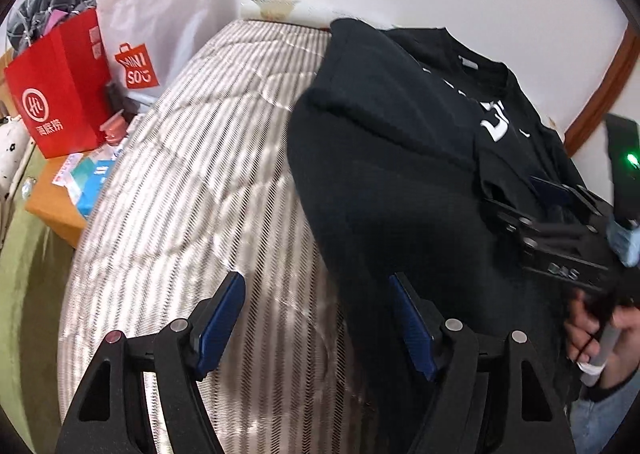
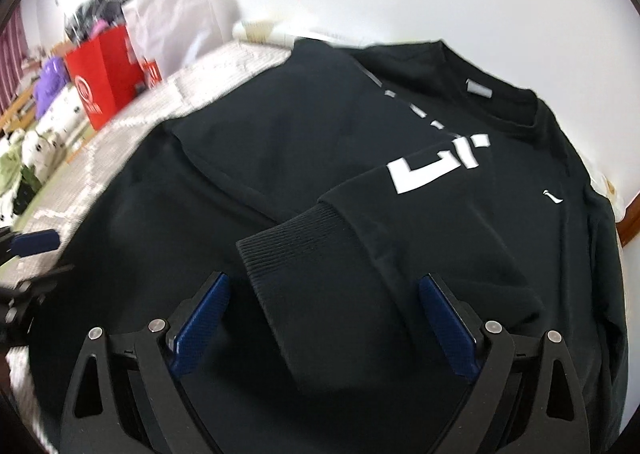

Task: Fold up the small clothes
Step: 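Grasp the plain sleeve cuff with the right tool and lay it across the body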

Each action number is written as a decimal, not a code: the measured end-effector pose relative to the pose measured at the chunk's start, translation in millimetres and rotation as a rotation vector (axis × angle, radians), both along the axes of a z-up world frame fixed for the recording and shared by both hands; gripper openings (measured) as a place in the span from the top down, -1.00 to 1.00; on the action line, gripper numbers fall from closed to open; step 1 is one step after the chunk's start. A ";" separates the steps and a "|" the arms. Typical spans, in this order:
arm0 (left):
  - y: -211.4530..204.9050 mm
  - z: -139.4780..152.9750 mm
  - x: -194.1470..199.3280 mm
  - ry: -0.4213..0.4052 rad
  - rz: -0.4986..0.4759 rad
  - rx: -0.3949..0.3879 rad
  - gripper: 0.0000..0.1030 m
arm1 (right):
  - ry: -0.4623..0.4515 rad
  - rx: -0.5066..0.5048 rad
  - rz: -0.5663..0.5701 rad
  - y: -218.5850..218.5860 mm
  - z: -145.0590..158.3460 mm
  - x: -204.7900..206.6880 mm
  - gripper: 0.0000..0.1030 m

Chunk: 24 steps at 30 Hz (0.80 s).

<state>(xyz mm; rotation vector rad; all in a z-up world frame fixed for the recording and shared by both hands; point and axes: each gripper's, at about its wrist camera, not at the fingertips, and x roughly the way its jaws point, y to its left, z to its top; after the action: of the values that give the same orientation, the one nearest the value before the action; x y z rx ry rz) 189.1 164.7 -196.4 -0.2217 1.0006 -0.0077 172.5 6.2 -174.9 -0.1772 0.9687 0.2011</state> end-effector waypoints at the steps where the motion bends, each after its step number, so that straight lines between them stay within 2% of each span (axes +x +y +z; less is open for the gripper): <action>1: -0.8 -1.4 0.0 0.004 0.000 -0.004 -0.41 | 0.003 -0.003 -0.001 0.2 -2.8 4.0 -0.78; 3: -3.4 -0.5 -0.4 -0.008 -0.002 0.006 -0.44 | 0.000 0.006 0.003 -1.1 -4.6 8.1 -0.57; 4: -5.1 -0.8 0.5 -0.006 -0.005 0.010 -0.46 | -0.008 0.013 0.007 -3.3 -3.2 9.2 -0.31; 5: -6.1 -0.7 0.7 -0.007 -0.007 0.016 -0.46 | -0.015 -0.005 -0.002 -5.9 -1.8 10.9 0.07; 6: -6.6 -1.1 0.9 -0.008 -0.007 0.019 -0.46 | -0.013 -0.022 -0.007 -10.0 -1.7 15.1 0.19; 8: -6.3 -1.5 1.0 -0.010 -0.008 0.025 -0.47 | -0.010 0.014 -0.011 -23.4 5.2 16.7 0.62; 11: -5.8 -1.8 1.5 -0.009 -0.005 0.028 -0.47 | -0.083 0.041 -0.078 -58.9 35.5 14.2 0.64; 13: -6.7 -1.9 2.5 -0.005 -0.004 0.038 -0.47 | -0.159 0.064 -0.162 -97.6 61.4 11.4 0.64; 16: -7.7 -2.3 2.5 -0.001 0.004 0.041 -0.47 | -0.201 0.072 -0.291 -159.4 78.9 12.2 0.64; 18: -7.1 -2.4 3.1 0.000 0.006 0.038 -0.47 | -0.185 0.090 -0.383 -206.0 76.2 14.3 0.64; 21: -5.9 -2.7 3.7 0.003 0.011 0.034 -0.47 | -0.116 0.158 -0.444 -255.5 54.5 15.8 0.63; 24: -5.8 -3.1 4.1 0.008 0.016 0.039 -0.47 | -0.037 0.147 -0.489 -279.1 27.7 16.7 0.53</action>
<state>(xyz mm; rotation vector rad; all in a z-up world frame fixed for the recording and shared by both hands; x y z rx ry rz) 193.3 158.9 -199.5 -0.1943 1.0063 0.0276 189.2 -272.8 -147.3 0.1912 0.9287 -0.1800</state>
